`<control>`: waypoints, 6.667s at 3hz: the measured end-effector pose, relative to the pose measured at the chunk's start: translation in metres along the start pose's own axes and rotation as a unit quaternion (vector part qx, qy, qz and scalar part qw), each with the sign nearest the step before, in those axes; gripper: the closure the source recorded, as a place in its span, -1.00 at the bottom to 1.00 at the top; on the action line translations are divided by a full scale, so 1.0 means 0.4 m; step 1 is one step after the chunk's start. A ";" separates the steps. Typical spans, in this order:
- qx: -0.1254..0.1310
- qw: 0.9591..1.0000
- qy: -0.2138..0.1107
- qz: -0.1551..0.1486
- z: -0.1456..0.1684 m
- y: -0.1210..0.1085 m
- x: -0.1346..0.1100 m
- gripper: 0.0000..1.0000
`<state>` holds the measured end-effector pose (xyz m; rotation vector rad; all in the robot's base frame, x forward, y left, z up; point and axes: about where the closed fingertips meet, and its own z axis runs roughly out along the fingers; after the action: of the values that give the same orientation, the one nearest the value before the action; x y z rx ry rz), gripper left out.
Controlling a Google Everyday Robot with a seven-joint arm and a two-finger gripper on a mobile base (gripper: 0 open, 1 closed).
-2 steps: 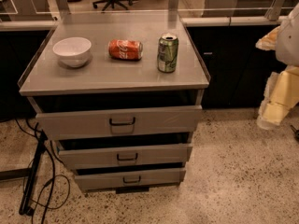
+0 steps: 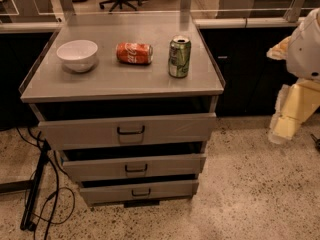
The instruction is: Open middle drawer
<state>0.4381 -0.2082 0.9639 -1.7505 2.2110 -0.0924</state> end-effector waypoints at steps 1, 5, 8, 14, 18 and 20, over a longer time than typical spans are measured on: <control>-0.002 0.999 -0.025 -0.022 0.068 0.037 -0.012 -1.00; -0.015 0.987 -0.149 -0.054 0.408 0.165 -0.086 -1.00; -0.087 0.979 -0.181 -0.029 0.795 0.265 -0.106 -1.00; 0.039 0.964 -0.251 -0.084 0.907 0.199 -0.165 -1.00; 0.055 0.958 -0.264 -0.099 0.961 0.306 -0.048 -1.00; 0.034 0.964 -0.252 -0.078 1.179 0.150 -0.113 -1.00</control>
Offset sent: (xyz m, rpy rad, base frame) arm -0.0056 0.0430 -0.1236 0.1996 -0.1261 0.2033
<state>0.5258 -0.0815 0.5119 -1.6802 1.6873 0.2173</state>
